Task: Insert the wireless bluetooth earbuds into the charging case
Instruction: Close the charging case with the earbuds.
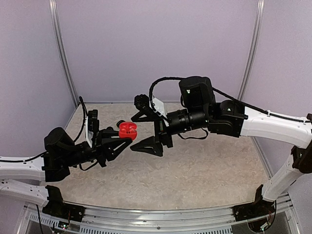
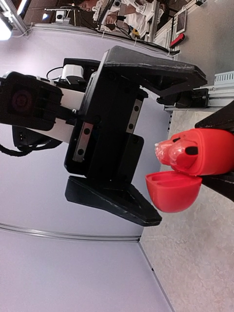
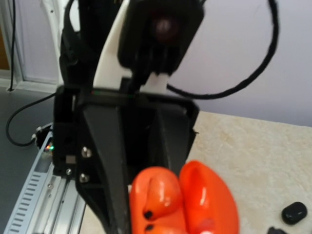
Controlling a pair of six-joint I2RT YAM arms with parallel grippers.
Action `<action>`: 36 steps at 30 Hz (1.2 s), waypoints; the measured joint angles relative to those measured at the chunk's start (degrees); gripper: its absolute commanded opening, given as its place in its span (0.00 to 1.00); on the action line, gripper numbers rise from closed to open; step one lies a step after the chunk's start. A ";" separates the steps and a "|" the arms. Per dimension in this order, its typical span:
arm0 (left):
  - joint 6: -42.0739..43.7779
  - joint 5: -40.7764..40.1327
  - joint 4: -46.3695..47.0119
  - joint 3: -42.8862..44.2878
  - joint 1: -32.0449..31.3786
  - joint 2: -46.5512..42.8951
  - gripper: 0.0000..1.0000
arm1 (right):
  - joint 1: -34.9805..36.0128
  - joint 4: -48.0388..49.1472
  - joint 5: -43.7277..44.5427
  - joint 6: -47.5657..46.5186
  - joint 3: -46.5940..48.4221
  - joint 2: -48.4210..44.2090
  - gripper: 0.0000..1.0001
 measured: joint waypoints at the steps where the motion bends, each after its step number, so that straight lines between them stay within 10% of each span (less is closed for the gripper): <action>1: -0.04 0.00 0.07 0.09 -0.11 0.00 0.00 | 0.00 -0.02 -0.33 -0.11 0.02 0.37 0.98; 22: -6.45 -3.72 -0.79 1.40 -0.92 1.25 0.00 | -1.01 -1.60 -3.43 -5.44 1.49 1.53 0.71; 36: -16.65 -2.97 -0.79 1.25 1.44 1.25 0.00 | 4.55 -0.17 15.54 -15.50 0.52 1.25 0.63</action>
